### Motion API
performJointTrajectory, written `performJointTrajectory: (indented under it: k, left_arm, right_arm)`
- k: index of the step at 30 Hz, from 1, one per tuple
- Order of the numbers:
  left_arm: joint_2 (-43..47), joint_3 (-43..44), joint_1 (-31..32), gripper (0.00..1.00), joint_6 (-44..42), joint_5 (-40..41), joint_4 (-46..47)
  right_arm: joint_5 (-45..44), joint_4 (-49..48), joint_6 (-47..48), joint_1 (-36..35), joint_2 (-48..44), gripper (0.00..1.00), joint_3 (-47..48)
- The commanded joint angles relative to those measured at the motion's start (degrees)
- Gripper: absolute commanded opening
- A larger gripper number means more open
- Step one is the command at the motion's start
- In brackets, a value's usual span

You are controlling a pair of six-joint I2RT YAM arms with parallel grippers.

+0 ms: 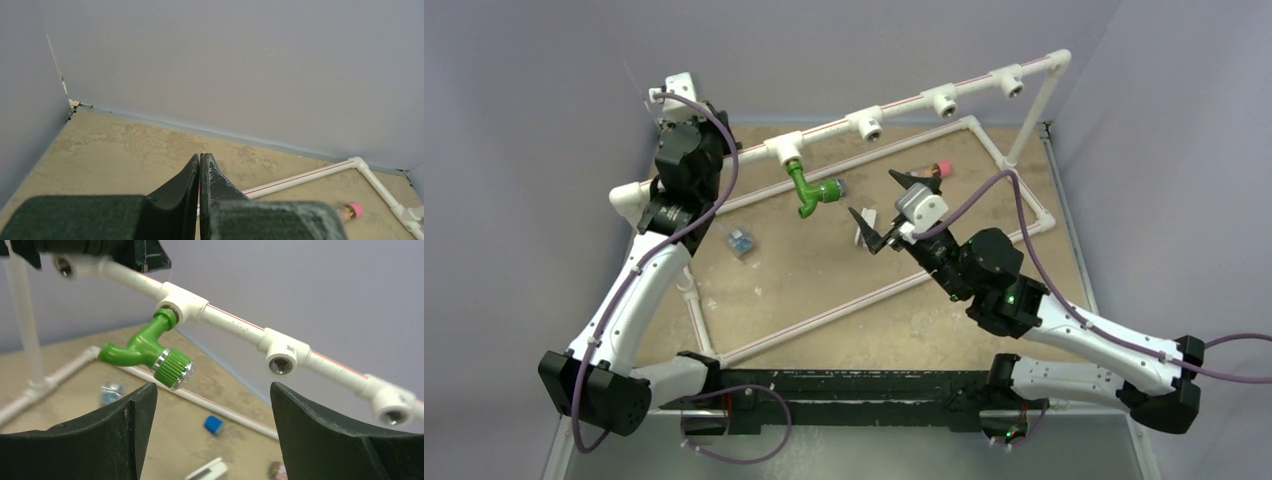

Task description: Install the water faucets

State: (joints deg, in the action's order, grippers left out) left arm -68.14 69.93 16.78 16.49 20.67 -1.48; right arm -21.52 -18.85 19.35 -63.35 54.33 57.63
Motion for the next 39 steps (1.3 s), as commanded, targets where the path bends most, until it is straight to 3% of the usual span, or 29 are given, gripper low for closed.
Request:
performJointTrajectory:
  k: [1, 9, 19, 29, 39]
  left_arm:
    - [-3.6, -3.5, -0.5, 0.00, -0.6, -3.3, -15.1]
    - [-5.5, -1.1, -1.4, 0.00, 0.5, -3.9, -17.3]
    - [-5.9, -0.5, -2.1, 0.00, 1.7, -5.4, -18.9]
    - [-4.8, -1.4, -2.2, 0.00, 1.4, -5.5, -18.9]
    - [-4.1, -1.9, -2.3, 0.00, 1.2, -5.5, -18.7]
  right_arm:
    - [3.6, -2.3, 19.8, -0.3, 0.6, 0.84, -0.4]
    - [4.2, -17.0, 43.1, -5.5, 2.9, 0.86, -7.7]
    - [2.6, -25.8, 56.0, -9.1, 10.2, 0.86, -7.9]
    - [1.7, -30.0, 61.1, -9.3, 19.1, 0.84, -4.4]
    - [-0.1, -34.9, 61.7, -7.0, 26.1, 0.74, -0.3]
